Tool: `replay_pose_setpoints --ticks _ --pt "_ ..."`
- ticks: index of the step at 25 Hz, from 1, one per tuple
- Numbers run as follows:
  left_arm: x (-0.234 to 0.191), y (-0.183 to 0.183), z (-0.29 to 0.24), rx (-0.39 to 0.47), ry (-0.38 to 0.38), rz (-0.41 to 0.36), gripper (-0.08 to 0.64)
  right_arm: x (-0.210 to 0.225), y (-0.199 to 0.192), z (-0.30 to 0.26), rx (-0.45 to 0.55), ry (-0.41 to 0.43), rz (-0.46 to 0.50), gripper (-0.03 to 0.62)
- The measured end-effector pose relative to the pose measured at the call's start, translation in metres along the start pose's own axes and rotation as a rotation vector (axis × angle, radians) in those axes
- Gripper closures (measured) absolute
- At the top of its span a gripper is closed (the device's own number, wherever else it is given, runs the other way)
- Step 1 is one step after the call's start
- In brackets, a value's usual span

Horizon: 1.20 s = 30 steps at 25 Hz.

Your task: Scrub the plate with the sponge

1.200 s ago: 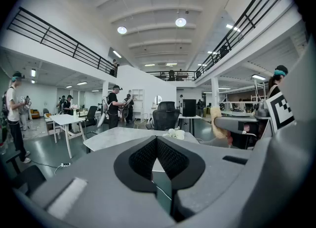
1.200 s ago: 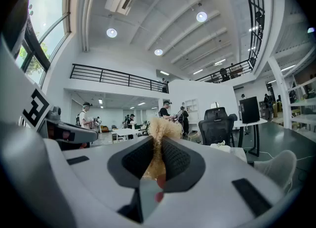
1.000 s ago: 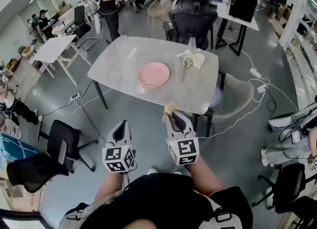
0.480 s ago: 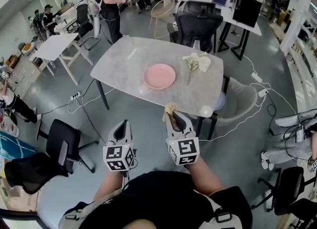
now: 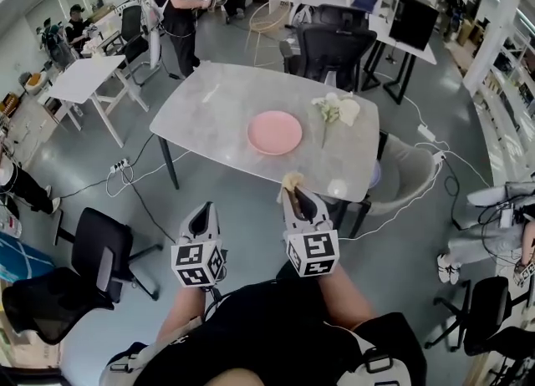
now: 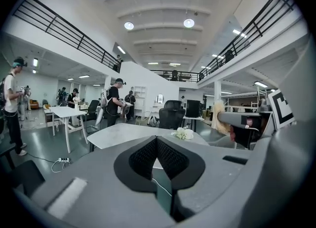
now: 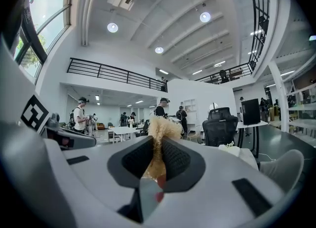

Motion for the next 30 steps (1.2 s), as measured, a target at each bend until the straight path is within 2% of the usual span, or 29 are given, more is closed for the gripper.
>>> replay_pose_setpoints --ticks 10,21,30 --pt "-0.028 0.007 -0.092 -0.023 0.039 0.013 0.555 0.045 -0.029 -0.101 0.007 0.010 -0.037 0.541" --pt "0.002 0.060 -0.272 -0.052 0.048 -0.032 0.555 0.178 -0.054 -0.244 -0.011 0.033 -0.066 0.541" --pt "0.016 0.073 -0.367 -0.141 0.056 -0.005 0.555 0.239 -0.078 -0.299 -0.057 0.052 -0.103 0.541"
Point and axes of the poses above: the fingertips, and each gripper's own axes: z backward along the fingers, x to its right, y out of its top, the point moved 8 cm from there along z, backward along the fingers, and after that the axes turned 15 degrees about z, right-handed, at the moved point
